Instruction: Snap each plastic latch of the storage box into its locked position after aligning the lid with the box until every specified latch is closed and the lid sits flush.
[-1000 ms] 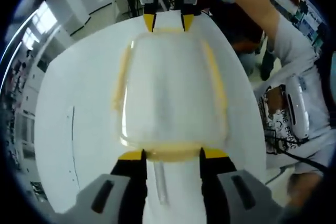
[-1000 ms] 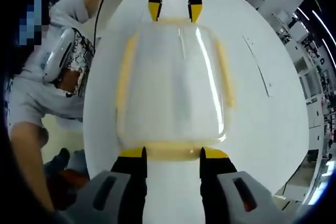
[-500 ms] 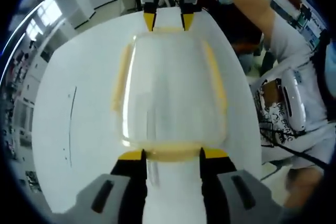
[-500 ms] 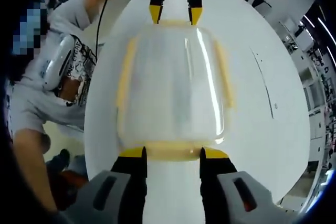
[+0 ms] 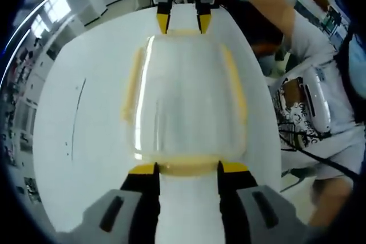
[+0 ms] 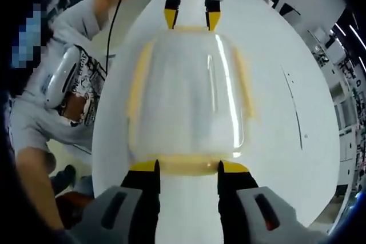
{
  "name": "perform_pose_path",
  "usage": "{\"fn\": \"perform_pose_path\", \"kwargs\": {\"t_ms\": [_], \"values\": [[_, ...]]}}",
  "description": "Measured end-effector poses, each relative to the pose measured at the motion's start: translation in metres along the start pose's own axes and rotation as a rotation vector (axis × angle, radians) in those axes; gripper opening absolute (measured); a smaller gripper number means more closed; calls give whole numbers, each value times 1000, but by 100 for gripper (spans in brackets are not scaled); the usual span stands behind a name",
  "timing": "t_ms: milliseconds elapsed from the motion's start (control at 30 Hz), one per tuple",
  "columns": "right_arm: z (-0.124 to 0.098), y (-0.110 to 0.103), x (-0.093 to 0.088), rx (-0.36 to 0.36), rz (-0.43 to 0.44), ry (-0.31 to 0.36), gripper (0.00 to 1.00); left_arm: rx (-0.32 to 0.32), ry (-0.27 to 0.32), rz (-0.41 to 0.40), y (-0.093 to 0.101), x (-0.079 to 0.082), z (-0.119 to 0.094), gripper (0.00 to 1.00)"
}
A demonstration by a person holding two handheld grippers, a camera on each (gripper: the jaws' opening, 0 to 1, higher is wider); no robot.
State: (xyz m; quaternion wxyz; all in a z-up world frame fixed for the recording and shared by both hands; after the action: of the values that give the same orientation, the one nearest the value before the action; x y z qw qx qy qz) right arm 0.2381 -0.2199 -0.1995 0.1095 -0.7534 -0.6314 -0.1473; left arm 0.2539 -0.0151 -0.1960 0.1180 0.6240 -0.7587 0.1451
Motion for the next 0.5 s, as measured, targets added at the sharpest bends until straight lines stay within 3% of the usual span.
{"fn": "perform_pose_path", "kwargs": {"t_ms": [500], "values": [[25,-9,16,10,8,27,38,-18,11,-21,3,-29,3,39]]}}
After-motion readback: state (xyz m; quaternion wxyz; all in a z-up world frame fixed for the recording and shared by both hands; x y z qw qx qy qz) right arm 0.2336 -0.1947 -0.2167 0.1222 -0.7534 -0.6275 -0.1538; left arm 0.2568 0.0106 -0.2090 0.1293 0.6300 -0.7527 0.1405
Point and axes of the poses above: the point that each gripper's makers call its tool centre point, and the gripper's own axes: z roughly forward along the fingers, y roughly to its right, x roughly out of its top, the point moved 2 cm from there along -z, roughly backward along the fingers, and after that the axes turned 7 degrees about z, right-handed, at the moved point
